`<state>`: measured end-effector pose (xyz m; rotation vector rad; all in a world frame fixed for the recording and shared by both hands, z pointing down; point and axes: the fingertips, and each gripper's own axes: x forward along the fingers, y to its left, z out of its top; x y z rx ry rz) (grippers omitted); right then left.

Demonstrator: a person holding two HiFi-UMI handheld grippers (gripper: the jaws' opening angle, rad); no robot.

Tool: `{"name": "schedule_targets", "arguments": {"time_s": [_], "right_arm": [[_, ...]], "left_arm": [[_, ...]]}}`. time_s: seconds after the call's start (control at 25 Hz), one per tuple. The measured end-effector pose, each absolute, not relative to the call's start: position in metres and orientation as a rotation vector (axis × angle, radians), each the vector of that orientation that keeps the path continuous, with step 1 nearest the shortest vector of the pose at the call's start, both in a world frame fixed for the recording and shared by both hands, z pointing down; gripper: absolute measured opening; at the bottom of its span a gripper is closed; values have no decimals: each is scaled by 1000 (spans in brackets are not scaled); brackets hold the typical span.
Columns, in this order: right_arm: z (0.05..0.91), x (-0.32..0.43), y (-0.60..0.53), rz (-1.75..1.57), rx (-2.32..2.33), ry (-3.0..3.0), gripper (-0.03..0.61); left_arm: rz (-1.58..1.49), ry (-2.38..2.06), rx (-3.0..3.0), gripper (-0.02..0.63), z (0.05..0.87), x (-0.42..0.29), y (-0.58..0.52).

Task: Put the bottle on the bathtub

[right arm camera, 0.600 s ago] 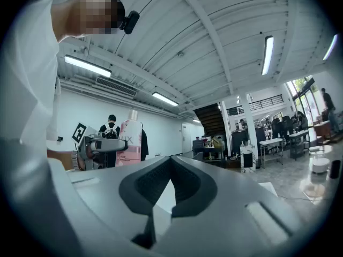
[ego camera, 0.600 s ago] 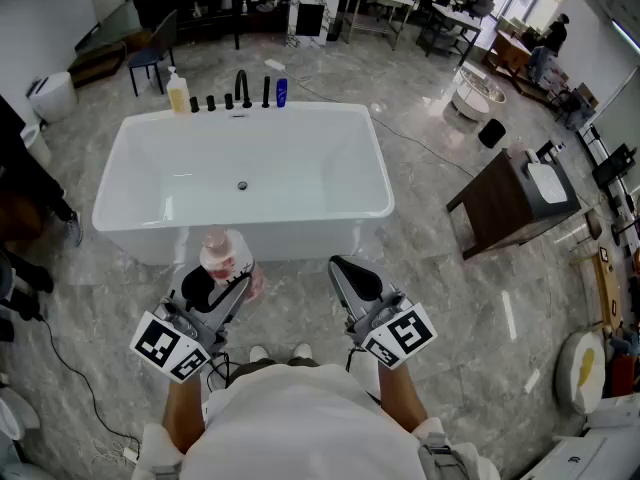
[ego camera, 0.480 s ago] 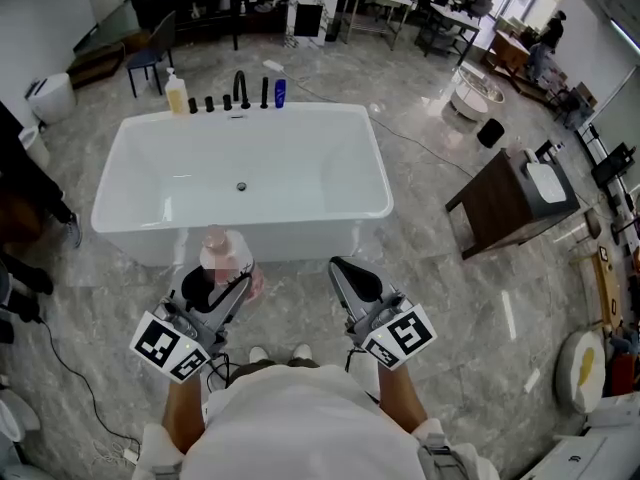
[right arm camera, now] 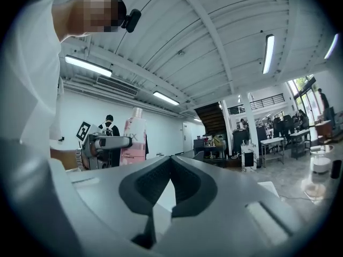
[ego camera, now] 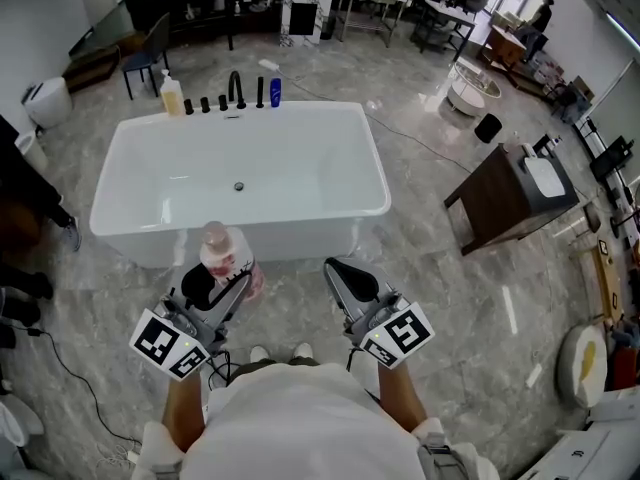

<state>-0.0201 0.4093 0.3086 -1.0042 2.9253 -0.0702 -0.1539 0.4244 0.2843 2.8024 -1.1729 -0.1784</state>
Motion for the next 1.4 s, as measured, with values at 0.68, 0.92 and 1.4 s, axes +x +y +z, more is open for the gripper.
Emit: {"name": "schedule_targets", "arguments": {"time_s": [0.68, 0.92, 1.4], "right_arm": [[312, -7, 399, -116, -1012, 2908, 9], [317, 23, 386, -132, -1046, 2886, 9], [318, 81, 339, -132, -1060, 2850, 9]], "left_arm": [[-183, -1159, 2780, 218, 286, -147, 413], [-206, -1146, 2783, 216, 287, -126, 402], [-257, -1213, 2739, 215, 287, -101, 355]]}}
